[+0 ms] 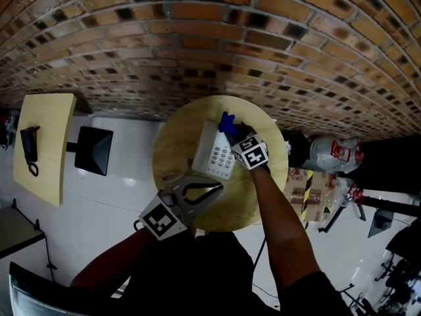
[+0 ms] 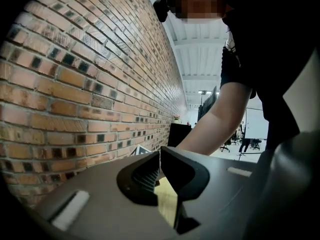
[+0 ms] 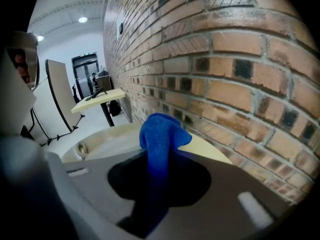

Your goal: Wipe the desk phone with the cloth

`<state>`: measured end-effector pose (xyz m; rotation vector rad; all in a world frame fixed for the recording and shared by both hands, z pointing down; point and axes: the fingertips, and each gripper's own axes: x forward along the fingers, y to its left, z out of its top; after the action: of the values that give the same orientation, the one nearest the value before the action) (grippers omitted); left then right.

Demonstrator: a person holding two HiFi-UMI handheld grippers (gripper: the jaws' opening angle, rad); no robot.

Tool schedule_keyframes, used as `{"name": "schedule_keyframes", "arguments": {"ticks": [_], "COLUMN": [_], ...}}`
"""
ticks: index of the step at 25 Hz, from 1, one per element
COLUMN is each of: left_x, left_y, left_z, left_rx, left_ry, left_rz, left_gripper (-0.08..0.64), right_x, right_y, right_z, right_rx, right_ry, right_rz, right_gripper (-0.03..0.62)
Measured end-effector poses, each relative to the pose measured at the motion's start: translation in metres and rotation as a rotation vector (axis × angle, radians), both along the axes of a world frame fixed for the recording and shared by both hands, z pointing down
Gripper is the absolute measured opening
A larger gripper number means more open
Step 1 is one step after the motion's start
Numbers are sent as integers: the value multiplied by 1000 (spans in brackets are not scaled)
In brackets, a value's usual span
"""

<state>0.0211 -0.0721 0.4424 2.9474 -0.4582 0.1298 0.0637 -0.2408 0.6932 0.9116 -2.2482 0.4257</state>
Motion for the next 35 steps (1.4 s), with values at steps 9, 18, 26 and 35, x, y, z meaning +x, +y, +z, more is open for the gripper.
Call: {"name": "schedule_keyframes", "arguments": {"ticks": [9,18,26,35], "left_x": [-25,-29,-42,-63], "left_y": [-8,-4,1,-9], "left_z": [4,10,10,7], "left_rx": [-15,-33,-52,-33], "left_ry": [21,14,24,40], "left_rz": [-42,-26,-47,-93], "left_gripper": [8,8,8,8], "right_x": [-46,-81,-43,-106], "right_y": [82,192,55,7], "right_z": [22,43,-14,-22], "right_rx": [-73,-183,-23,11], "right_ry": [-14,-92,-149,-26], "right_rz": [-225,-296,-70,-237], "right_gripper": [77,77,77,77]}}
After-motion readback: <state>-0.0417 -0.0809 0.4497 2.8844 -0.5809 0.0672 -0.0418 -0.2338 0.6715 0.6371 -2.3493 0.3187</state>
